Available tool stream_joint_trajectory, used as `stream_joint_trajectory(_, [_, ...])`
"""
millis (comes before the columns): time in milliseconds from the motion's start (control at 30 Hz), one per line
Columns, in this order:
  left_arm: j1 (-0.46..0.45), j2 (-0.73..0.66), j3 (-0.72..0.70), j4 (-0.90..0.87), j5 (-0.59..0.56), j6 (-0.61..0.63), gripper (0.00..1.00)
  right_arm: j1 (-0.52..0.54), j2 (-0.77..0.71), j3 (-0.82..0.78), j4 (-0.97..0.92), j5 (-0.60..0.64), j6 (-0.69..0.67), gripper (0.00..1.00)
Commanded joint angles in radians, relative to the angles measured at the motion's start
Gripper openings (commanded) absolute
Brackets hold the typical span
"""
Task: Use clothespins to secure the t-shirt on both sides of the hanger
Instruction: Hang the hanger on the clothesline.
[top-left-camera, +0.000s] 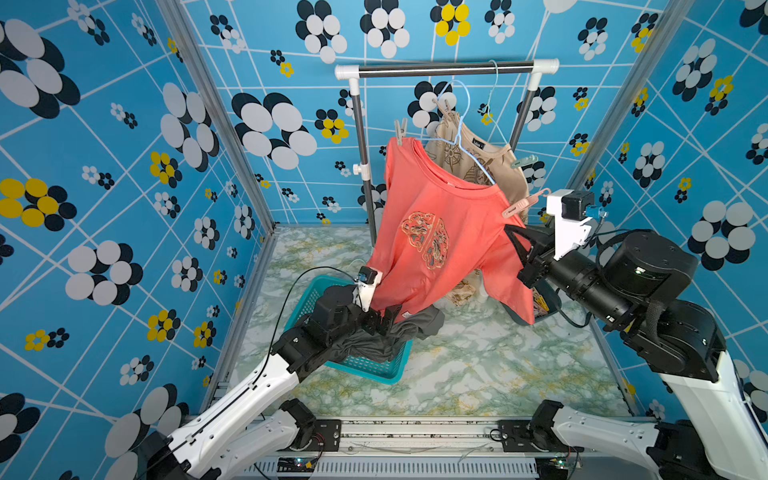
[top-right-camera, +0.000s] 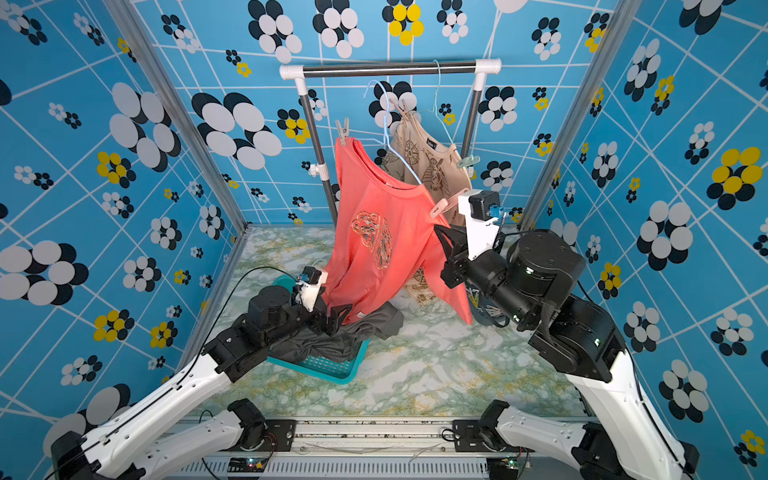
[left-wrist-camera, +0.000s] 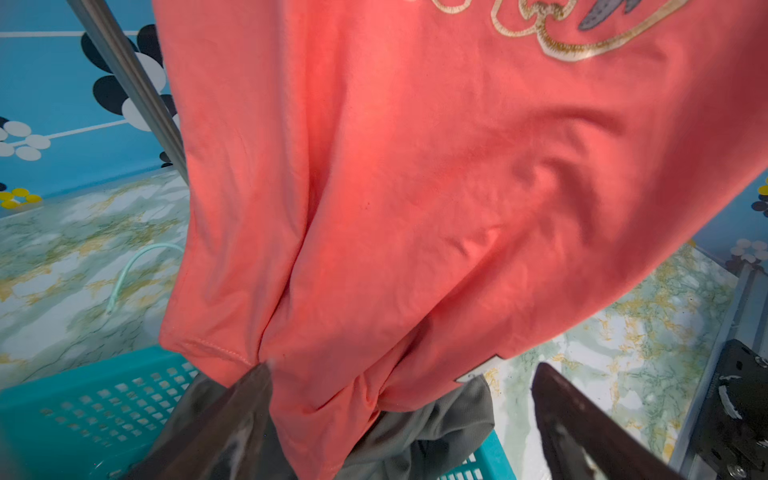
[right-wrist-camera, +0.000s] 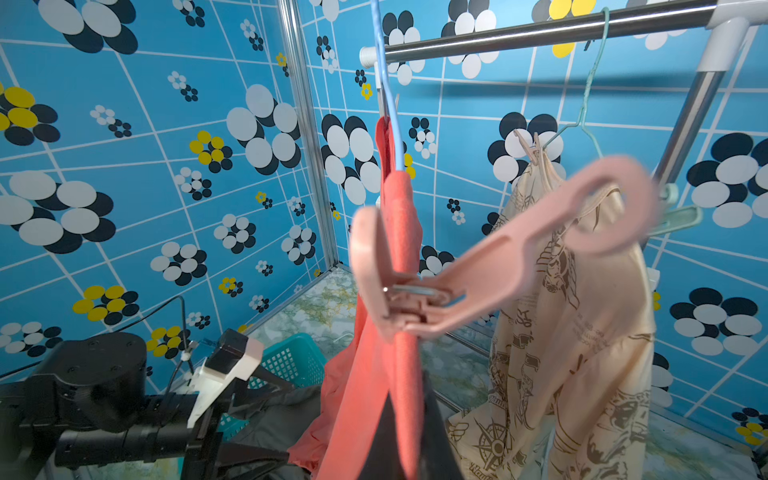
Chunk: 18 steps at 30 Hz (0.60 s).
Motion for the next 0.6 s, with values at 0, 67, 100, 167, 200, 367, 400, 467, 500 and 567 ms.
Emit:
stream_joint_trajectory(0, [-0.043, 0.075, 0.059, 0.109, -0.047, 0.035, 0.99, -0.005, -0.020, 0.048, 0.090, 0.035, 0.007, 0.00])
stream_joint_trajectory(67, [-0.067, 0.130, 0.072, 0.130, -0.048, 0.039, 0.99, -0.005, -0.021, 0.051, 0.084, 0.039, 0.007, 0.00])
stream_joint_trajectory(100, [-0.078, 0.153, 0.077, 0.142, -0.049, 0.039, 0.99, -0.005, -0.024, 0.053, 0.084, 0.040, 0.005, 0.00])
stream_joint_trajectory(167, [-0.092, 0.192, 0.080, 0.159, -0.045, 0.033, 0.99, -0.005, -0.027, 0.052, 0.082, 0.045, 0.006, 0.00])
stream_joint_trajectory(200, [-0.098, 0.211, 0.083, 0.167, -0.046, 0.031, 0.99, -0.005, -0.030, 0.053, 0.082, 0.048, 0.005, 0.00])
stream_joint_trajectory(367, [-0.113, 0.278, 0.090, 0.185, -0.043, 0.022, 0.99, -0.005, -0.027, 0.061, 0.080, 0.045, 0.005, 0.00])
stream_joint_trajectory(400, [-0.113, 0.288, 0.096, 0.184, -0.041, 0.020, 0.99, -0.005, -0.026, 0.063, 0.079, 0.044, 0.005, 0.00])
stream_joint_trajectory(467, [-0.121, 0.302, 0.111, 0.172, -0.008, 0.010, 0.99, -0.005, -0.021, 0.066, 0.075, 0.050, 0.004, 0.00])
stream_joint_trajectory(500, [-0.129, 0.304, 0.117, 0.167, 0.016, 0.005, 0.99, -0.005, -0.019, 0.070, 0.072, 0.056, 0.001, 0.00])
stream_joint_trajectory(567, [-0.158, 0.303, 0.123, 0.153, 0.027, 0.010, 0.99, -0.005, -0.017, 0.069, 0.072, 0.066, -0.004, 0.00])
